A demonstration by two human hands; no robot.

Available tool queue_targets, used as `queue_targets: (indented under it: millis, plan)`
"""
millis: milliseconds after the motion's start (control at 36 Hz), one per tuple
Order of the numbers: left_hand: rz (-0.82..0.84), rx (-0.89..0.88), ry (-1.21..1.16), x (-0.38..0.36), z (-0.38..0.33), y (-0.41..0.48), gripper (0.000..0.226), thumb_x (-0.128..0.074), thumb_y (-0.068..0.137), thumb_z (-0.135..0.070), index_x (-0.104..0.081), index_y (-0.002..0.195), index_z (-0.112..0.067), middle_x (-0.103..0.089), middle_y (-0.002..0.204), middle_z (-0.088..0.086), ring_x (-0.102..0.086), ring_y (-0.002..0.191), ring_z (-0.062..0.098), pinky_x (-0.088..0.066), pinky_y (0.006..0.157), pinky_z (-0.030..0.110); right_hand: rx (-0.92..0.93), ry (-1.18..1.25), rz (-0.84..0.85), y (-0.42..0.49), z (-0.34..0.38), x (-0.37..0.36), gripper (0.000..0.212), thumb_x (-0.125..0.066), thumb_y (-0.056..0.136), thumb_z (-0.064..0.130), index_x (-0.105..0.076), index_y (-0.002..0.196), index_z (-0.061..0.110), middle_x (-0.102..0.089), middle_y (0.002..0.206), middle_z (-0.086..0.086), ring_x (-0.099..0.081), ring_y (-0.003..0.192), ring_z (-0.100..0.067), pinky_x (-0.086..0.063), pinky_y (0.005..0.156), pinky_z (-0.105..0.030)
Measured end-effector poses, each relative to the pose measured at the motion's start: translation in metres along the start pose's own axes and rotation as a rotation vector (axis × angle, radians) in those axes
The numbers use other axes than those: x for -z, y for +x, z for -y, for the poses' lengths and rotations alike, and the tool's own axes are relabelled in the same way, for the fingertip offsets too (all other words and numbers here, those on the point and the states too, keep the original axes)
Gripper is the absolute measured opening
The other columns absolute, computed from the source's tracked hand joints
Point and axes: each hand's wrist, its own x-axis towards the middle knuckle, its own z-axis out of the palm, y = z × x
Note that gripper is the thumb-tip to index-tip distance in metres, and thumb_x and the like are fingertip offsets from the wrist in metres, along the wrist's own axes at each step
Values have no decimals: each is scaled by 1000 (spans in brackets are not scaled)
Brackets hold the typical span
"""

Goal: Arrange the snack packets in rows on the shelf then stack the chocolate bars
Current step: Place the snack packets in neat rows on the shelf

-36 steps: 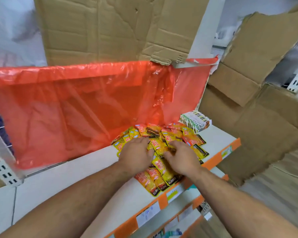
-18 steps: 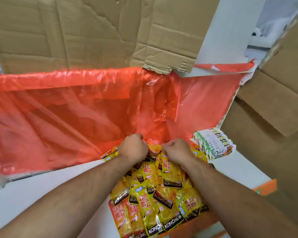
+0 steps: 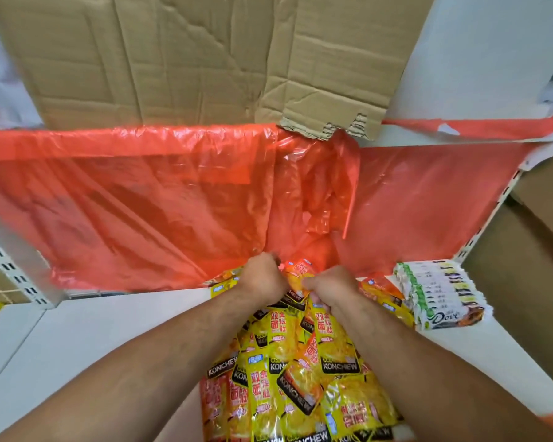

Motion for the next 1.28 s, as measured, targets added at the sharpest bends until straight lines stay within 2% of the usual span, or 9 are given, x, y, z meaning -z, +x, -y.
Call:
queue_targets:
  millis: [111,194,306,417,500,694,833,1056,1278]
  plan:
    - [55,47,-122,5,2,-3,27,-76,73,-20,-73,97,-7,-73,93,13,-70,89,28,-48,65,28,42,104,12,-2,-1,-4,22,-77,80,10,-57,87,17,-52,53,-7,-37,37,-14,-26,36,-19]
    - [90,78,-214,10,4,-5,31,-77,60,-24,-73,84,-5,-70,72,8,-61,58,20,-41,52,24,56,175,4,-4,1,-6,23,-78,81,14,-55,79,12,-49,56,-8,-35,40,-16,-26,40,-23]
    - [132,126,-331,17,9,-15,17,-81,63,-3,-65,68,-8,-56,57,-1,-45,42,12,-36,47,20,85,276,59,-9,5,-12,23,-77,86,21,-61,76,7,-44,54,-4,-33,42,-14,-24,39,-24]
    - [132,182,-470,20,24,-27,33,-81,68,0,-55,72,-18,-56,60,-4,-49,49,12,-37,48,20,140,286,117,-20,12,-23,20,-76,87,18,-63,74,9,-51,62,-8,-36,45,-14,-24,39,-23]
    - [107,235,-590,25,39,-35,28,-78,73,-6,-54,80,-17,-57,69,2,-52,59,19,-41,52,26,169,260,121,-31,16,-33,22,-75,87,15,-58,74,12,-50,59,-6,-36,43,-13,-24,36,-20]
    - [4,333,-776,57,83,-65,18,-62,87,-1,-52,81,-15,-58,74,6,-51,56,16,-37,44,20,229,216,209,-68,29,-71,26,-72,89,12,-52,71,15,-39,56,-4,-29,41,-12,-18,37,-19]
    - [-48,364,-827,88,129,-100,26,-66,78,9,-53,82,-14,-60,79,14,-56,72,25,-46,66,38,275,177,287,-103,42,-116,25,-69,89,7,-58,67,14,-40,47,3,-30,37,-8,-21,36,-18]
    - [-145,414,-865,141,219,-170,28,-70,76,10,-57,68,-13,-60,63,9,-53,53,20,-47,66,33,346,48,368,-181,58,-201,19,-70,88,7,-64,72,16,-46,38,9,-34,28,-2,-21,31,-15]
    - [-303,520,-954,193,328,-260,19,-68,81,6,-61,75,-11,-62,70,13,-56,60,23,-49,64,33,331,15,498,-270,67,-310,23,-69,87,1,-57,72,13,-43,36,4,-34,29,-8,-22,34,-16]
